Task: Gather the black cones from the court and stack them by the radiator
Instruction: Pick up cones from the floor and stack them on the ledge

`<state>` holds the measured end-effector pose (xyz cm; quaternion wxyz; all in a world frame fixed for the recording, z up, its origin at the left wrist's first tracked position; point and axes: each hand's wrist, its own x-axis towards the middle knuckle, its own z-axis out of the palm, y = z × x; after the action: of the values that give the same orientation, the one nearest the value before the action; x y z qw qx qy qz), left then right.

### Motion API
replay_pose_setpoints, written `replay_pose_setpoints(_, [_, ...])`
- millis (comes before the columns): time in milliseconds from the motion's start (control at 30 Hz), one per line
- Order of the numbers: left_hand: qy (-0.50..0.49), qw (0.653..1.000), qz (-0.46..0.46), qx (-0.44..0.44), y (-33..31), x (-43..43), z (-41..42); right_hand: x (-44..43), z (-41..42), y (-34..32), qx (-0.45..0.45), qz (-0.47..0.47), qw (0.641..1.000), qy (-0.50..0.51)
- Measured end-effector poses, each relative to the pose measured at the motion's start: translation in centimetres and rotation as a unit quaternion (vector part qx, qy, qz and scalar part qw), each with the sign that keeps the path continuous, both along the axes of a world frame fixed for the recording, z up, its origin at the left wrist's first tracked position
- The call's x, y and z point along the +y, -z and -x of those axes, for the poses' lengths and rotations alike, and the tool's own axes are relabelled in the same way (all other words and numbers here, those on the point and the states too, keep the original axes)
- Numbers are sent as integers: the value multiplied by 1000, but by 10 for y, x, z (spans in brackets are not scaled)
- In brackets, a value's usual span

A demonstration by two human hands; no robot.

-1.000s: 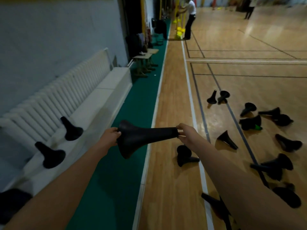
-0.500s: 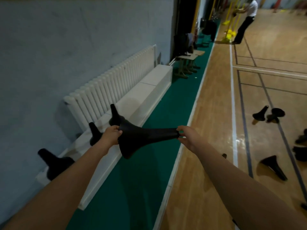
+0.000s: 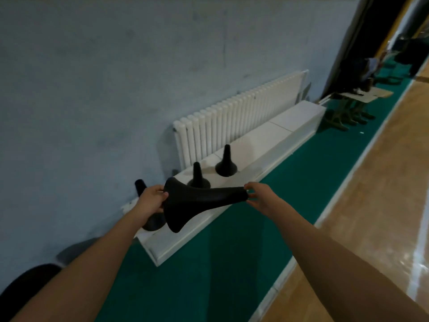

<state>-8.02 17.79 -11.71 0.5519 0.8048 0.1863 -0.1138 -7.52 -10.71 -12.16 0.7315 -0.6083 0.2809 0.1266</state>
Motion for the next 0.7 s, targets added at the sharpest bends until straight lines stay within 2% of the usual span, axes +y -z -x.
replay_pose_setpoints(167, [-110, 992, 64, -8, 4, 34, -8, 38, -50, -6, 13, 4, 999, -47])
replay_pose_setpoints(333, [-198, 977, 83, -16, 12, 51, -15, 76, -85, -1, 14, 13, 997, -76])
replay_pose_setpoints(600, [-238, 968, 80, -14, 32, 106, -54, 139, -146, 14, 45, 69, 989, -126])
replay_pose_setpoints(700, [-219, 973, 72, -4, 48, 137, -87, 163, -179, 26, -16, 176, 966, -188])
